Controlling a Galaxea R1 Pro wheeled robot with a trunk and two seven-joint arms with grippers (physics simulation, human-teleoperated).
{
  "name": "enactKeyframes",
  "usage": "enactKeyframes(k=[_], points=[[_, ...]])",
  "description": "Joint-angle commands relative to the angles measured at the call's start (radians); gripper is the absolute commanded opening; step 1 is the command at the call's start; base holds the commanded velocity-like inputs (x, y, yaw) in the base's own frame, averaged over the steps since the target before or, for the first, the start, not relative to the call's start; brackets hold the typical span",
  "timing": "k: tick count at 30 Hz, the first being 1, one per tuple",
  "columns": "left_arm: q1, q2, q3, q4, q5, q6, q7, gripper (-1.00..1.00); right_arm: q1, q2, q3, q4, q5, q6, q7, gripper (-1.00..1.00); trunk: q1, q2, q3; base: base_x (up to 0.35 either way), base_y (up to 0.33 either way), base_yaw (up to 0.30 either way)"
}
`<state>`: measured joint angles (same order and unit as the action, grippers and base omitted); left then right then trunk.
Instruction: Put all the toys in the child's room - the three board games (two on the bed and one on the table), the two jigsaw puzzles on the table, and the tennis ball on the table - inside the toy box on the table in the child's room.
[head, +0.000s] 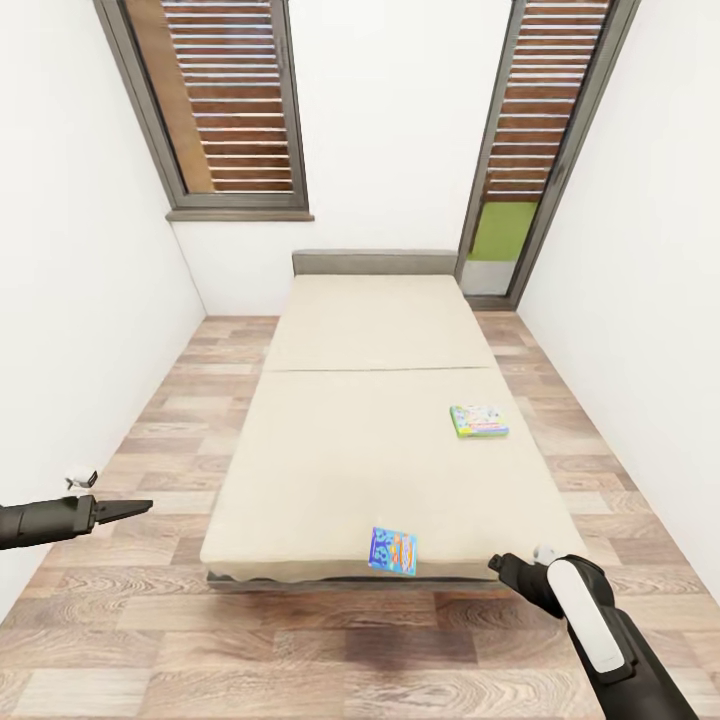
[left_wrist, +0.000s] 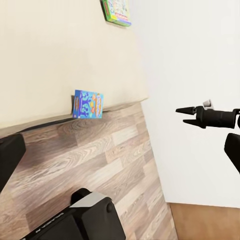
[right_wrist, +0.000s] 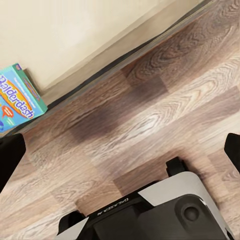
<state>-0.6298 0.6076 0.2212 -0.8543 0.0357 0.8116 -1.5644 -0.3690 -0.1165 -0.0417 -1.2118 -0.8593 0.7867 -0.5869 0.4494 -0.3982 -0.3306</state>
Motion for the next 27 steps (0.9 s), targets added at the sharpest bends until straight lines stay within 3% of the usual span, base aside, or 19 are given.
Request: enactKeyframes(k=[1, 27], points=[[-0.001, 0.001, 0.000, 0.000, 0.000, 0.011, -0.004, 1.00, -0.001, 0.000, 0.001, -0.001, -0.010, 0.001, -0.010, 1.00, 0.001, -0.002, 0.000, 0.000, 0.000, 0.000], [0.000, 0.000, 0.000, 0.000, 0.000, 0.011, -0.004, 1.00, -0.001, 0.000, 0.002, 0.000, -0.010, -0.001, -0.010, 1.00, 0.001, -0.002, 0.042, 0.000, 0.000, 0.000]])
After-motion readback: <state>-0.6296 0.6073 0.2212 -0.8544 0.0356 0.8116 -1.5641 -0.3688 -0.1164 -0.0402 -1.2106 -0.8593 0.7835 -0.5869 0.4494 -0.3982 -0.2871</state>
